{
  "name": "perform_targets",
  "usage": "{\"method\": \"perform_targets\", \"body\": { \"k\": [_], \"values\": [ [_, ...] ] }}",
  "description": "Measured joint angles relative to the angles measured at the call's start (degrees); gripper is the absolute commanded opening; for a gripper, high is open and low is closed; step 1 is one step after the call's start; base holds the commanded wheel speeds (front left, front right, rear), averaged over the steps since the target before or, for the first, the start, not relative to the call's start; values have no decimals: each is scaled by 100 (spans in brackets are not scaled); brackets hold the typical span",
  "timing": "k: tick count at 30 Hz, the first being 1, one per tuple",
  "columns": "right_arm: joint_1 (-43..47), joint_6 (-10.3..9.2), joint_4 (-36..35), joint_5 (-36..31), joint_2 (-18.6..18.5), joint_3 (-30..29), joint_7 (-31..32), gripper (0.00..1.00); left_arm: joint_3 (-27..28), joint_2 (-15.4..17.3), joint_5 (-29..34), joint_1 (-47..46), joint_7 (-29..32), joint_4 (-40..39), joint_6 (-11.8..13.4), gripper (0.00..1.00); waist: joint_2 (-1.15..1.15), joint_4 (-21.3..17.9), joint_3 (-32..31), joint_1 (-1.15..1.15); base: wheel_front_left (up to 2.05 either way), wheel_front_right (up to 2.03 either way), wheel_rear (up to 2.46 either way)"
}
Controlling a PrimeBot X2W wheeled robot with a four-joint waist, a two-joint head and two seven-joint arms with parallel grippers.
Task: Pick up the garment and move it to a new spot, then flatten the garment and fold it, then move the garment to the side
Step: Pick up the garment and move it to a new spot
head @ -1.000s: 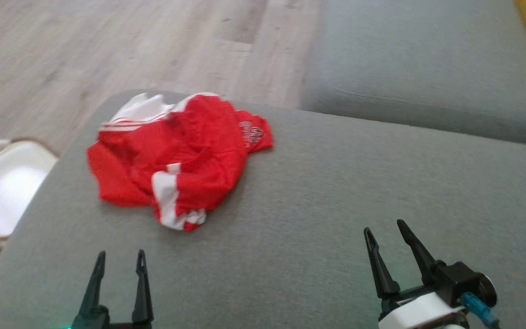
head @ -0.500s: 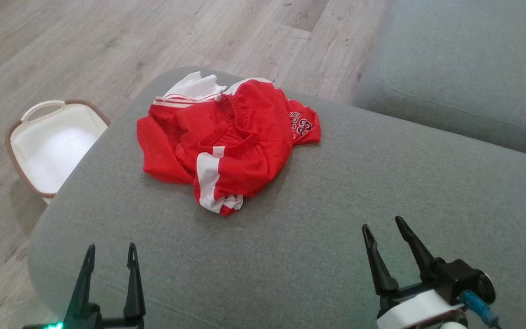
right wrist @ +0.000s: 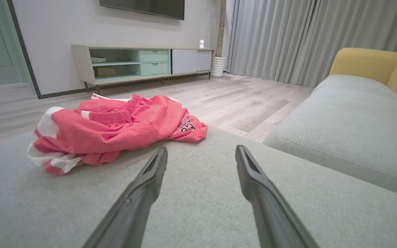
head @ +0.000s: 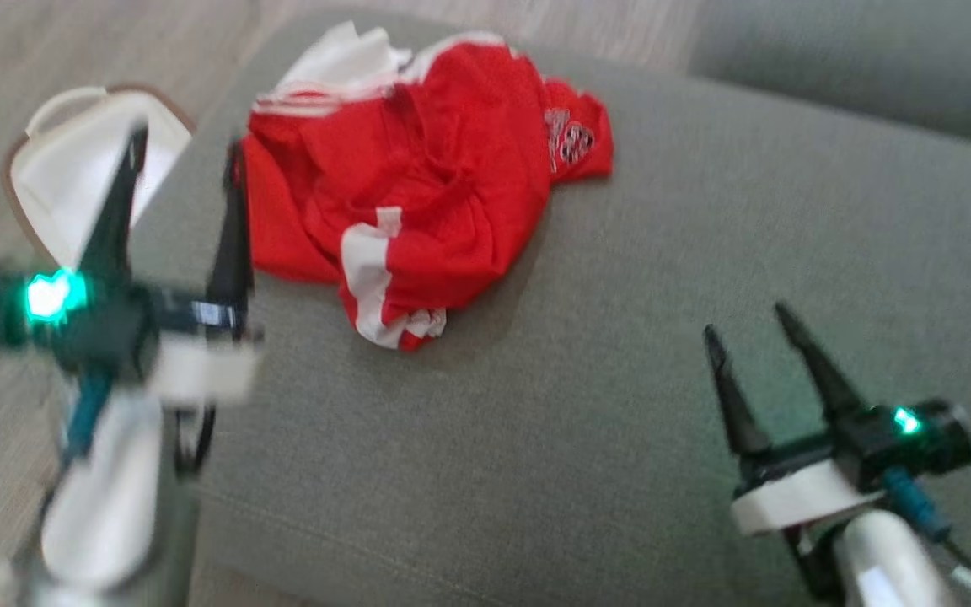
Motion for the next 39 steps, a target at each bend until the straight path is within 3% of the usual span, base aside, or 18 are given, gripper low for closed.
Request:
{"method": "perform_targets", "body": {
  "k": [6,14,19,26,27,28,29,35,39],
  "values": [
    [-287,0,-344,-10,-563,-146,-1,100,-159,-162,-469,-1923,966,1193,-319,100,0,-65,912,1,0,0,0],
    [-659,0,-840,-11,-1089,-269,-2,100,-291,-358,-1174,-3799,2243,3012,-449,100,0,-153,1837,1,0,0,0],
    [-682,0,-1238,-49,-1274,-348,-32,100,-359,-414,-1412,-4364,2985,4326,-455,100,0,-285,2251,0,0,0,0],
    [-767,0,-1570,-49,-1345,-533,-34,100,-587,-485,-1941,-4489,3101,5314,-497,100,0,-550,2539,-2,0,0,0],
    [-767,0,-1611,-49,-1354,-558,-34,100,-645,-483,-1984,-4530,3033,5370,-497,95,0,-568,2578,-1,0,0,0],
    [-767,0,-1638,-49,-1363,-572,-37,100,-705,-478,-2035,-4581,2953,5422,-497,31,0,-587,2607,-1,0,0,0],
    [-770,1,-1652,-49,-1363,-586,-55,100,-766,-469,-2052,-4621,2811,5449,-497,0,0,-606,2624,-1,0,0,0],
    [-786,1,-1538,-46,-1278,-605,-58,100,-1177,-236,-1990,-4823,1737,5566,-498,0,0,-692,2510,-1,0,0,0],
    [-788,1,-1366,-27,-1043,-497,-57,100,-1427,-29,-1926,-5126,1385,5640,-498,0,0,-772,2229,-2,0,0,0]
  ]
}}
